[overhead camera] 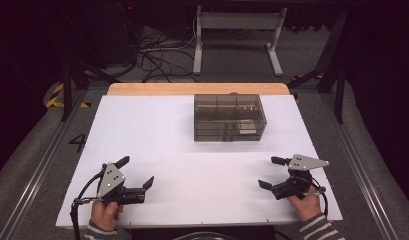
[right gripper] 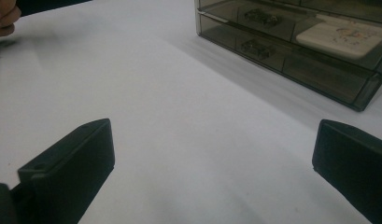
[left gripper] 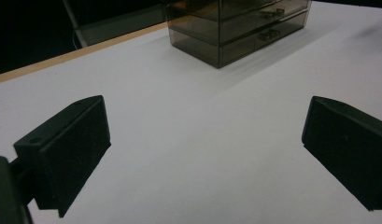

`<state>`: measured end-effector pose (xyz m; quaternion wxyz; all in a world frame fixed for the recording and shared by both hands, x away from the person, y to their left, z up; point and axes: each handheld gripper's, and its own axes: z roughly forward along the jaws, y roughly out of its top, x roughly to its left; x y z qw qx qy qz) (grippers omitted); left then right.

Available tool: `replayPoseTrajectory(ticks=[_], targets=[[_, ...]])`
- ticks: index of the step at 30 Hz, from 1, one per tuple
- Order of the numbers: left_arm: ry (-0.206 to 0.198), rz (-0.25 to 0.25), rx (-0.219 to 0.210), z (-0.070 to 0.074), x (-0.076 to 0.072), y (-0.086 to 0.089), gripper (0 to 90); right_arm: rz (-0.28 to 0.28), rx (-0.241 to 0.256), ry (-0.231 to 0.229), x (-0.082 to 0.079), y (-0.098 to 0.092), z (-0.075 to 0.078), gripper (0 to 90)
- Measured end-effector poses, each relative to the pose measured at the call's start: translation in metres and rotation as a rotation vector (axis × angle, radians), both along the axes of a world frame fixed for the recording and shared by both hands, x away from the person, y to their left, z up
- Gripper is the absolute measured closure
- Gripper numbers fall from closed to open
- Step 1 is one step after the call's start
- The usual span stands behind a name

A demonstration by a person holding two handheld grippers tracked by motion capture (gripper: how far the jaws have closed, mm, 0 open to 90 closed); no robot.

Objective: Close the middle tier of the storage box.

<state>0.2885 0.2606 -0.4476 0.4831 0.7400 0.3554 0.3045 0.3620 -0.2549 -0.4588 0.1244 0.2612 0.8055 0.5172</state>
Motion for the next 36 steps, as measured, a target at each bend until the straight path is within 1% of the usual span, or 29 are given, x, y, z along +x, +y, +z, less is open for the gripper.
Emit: replayPoseTrajectory(ticks=[1,2,4,6,8,10,12,13,15,21,26,29,33,35,36], targets=[[-0.004,0.001,0.001,-0.0001,0.0005,0.0004,1.8,-0.001,0.004,0.006,-0.0001,-0.0007,-0.0009,0.0],[-0.001,0.001,-0.006,-0.0004,0.0006,0.0007,1.8,0.0,0.001,0.008,-0.0001,-0.0012,-0.0016,0.0],[0.012,0.003,-0.035,-0.001,0.0007,0.0015,1.8,-0.002,-0.004,0.012,-0.0005,-0.0005,-0.0031,0.0],[0.005,0.004,-0.061,-0.0004,0.0005,0.0026,1.9,0.011,-0.004,0.014,0.0,0.0016,-0.0032,0.0],[0.003,0.011,-0.071,0.0,0.0008,0.0022,2.1,0.016,0.004,0.015,0.0006,0.0035,-0.0024,0.0],[0.005,0.014,-0.062,0.0,0.0004,0.0008,2.8,0.02,0.001,0.02,0.0007,0.0043,-0.0025,0.0],[-0.006,0.021,-0.05,-0.0001,0.0,-0.0004,2.8,0.016,-0.006,0.02,0.0008,0.004,-0.0026,0.0],[-0.007,0.019,-0.039,0.0002,-0.0004,-0.0001,2.8,0.015,-0.004,0.018,0.0011,0.0035,-0.0025,0.0],[-0.008,0.018,-0.034,0.0002,-0.0005,-0.0003,2.8,0.012,-0.001,0.018,0.0016,0.0028,-0.0024,0.0],[-0.004,0.026,-0.025,-0.0002,-0.0002,0.0006,3.8,0.007,0.001,0.013,0.0017,0.002,-0.0021,0.0],[0.005,0.028,-0.036,0.0,0.0001,0.0022,3.8,0.009,-0.003,0.008,0.001,0.0024,-0.002,0.0],[0.011,0.03,-0.03,-0.0002,0.0011,0.0023,3.9,0.009,-0.005,0.007,0.0009,0.0025,-0.002,0.0],[0.023,0.019,-0.026,-0.0005,0.0014,0.003,4.1,0.011,-0.005,0.004,0.0005,0.0028,-0.0018,0.0],[0.027,0.021,-0.021,-0.0008,0.0014,0.0024,4.3,0.011,-0.004,0.001,0.0004,0.0029,-0.0017,0.0],[0.027,0.024,-0.009,-0.0009,0.0017,0.0022,4.3,0.012,-0.003,-0.001,0.0003,0.0029,-0.0016,0.0]])
